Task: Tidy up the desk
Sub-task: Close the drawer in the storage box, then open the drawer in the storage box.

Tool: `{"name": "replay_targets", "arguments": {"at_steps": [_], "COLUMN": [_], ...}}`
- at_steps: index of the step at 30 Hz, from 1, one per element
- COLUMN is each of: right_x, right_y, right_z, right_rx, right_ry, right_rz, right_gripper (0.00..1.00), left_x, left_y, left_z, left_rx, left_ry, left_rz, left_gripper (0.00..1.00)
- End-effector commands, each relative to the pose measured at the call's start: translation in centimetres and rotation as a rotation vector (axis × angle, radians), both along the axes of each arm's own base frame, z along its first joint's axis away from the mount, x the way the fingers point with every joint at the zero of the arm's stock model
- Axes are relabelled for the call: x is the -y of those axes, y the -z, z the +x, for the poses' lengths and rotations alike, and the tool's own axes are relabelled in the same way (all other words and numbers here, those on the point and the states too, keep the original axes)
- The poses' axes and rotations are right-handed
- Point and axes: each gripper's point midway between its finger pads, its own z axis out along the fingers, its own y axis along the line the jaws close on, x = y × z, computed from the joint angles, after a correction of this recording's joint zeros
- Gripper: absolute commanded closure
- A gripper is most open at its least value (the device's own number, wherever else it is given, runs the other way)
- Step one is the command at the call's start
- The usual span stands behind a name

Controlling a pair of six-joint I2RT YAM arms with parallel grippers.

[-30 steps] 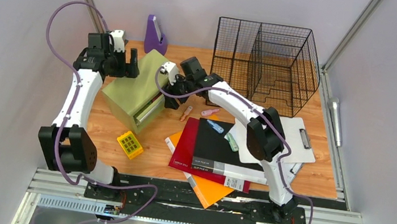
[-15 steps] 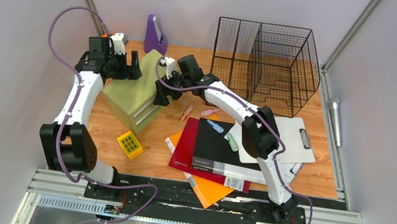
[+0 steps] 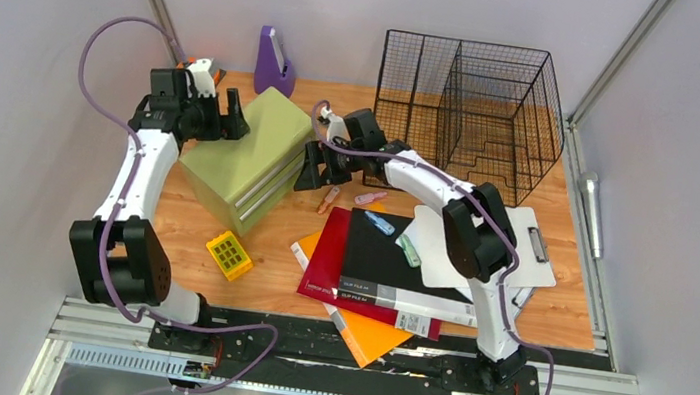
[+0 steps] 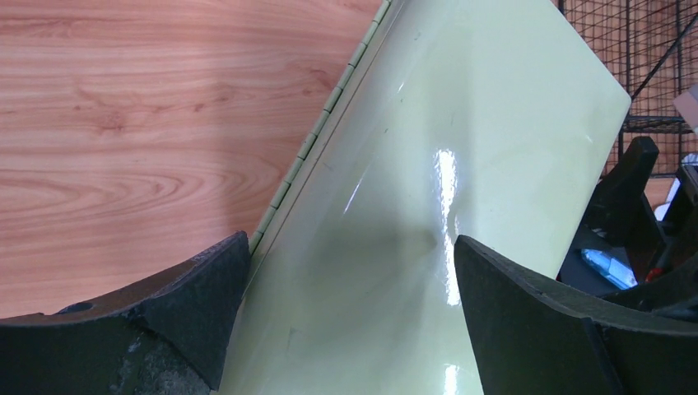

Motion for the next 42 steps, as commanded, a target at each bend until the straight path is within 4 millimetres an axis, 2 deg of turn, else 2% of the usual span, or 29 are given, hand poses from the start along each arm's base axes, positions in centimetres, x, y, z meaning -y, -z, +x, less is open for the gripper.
{"name": "replay_targets", "arguments": {"at_steps": [1, 4, 8, 17, 28, 34, 42], "right_x": [-1.0, -0.9, -1.6, -3.3, -4.5, -5.0, -5.2], "right_y": [-3.2, -2.2, -1.1, 0.0, -0.5, -0.7, -0.6], "right_z": [1.3, 2.0, 1.8, 2.3, 3.0, 3.9, 4.0], "right_rx": [-0.089, -0.167, -0.258, -0.334, -0.353, -0.351, -0.383], "right_ry": [0.035, 0.047, 0.029, -0.026, -0.067, -0.080, -0.083], "right_rz": [0.148, 0.182, 0.223, 0.297, 0.376, 0.414, 0.449], "right_gripper": [0.18, 0.25, 0.32, 0.41, 0.44, 0.48, 0.53], "left_x": [2.9, 3.7, 4.8, 5.4, 5.9, 6.8, 7.5], "left_y": [0.0, 0.7, 1.1, 1.8, 3.0, 3.5, 3.3], "left_z": [-2.2, -3.3, -4.5, -5.7, -7.7, -9.2, -10.4], "left_rx": [-0.052, -0.090, -0.122, -0.153, -0.200, -0.225, -0.235], "left_ry": [0.064, 0.073, 0.093, 0.105, 0.169, 0.241, 0.309], "left_rz": [-0.162, -0.224, -0.318, -0.379, -0.367, -0.392, -0.410], "left_gripper": [0.01, 0.02, 0.02, 0.02, 0.02, 0.03, 0.04]}}
